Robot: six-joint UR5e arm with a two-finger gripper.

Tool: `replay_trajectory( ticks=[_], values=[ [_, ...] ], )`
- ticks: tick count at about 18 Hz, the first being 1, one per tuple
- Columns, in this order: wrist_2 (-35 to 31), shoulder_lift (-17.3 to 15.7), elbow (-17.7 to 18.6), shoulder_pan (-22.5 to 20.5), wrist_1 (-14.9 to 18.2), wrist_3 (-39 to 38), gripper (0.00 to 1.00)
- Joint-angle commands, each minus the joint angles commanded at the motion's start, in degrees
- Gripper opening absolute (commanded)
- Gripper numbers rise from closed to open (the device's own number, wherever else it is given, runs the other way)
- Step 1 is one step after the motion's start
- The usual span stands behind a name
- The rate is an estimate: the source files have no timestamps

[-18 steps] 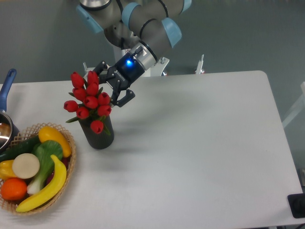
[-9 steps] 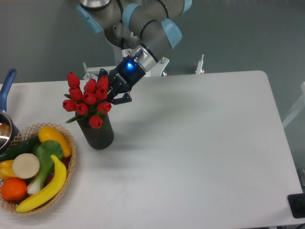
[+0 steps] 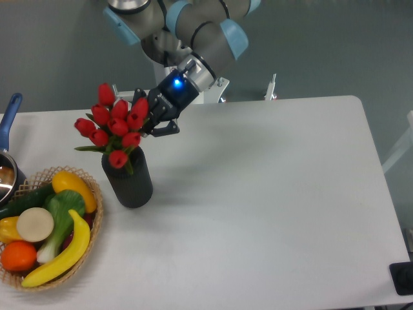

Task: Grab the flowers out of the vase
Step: 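Lift the tulip bunch straight up out of the black vase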

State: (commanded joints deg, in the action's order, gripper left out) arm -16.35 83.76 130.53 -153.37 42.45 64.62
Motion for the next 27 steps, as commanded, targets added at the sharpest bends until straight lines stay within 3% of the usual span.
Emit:
replay_trajectory(
  ticks=[11, 27],
  values=[
    [4.6, -1.8, -6.9, -2.4, 0.1, -12.3, 0.0],
    [4.7, -6.6, -7.4, -5.4, 0.5, -17.9, 0.0]
  ],
)
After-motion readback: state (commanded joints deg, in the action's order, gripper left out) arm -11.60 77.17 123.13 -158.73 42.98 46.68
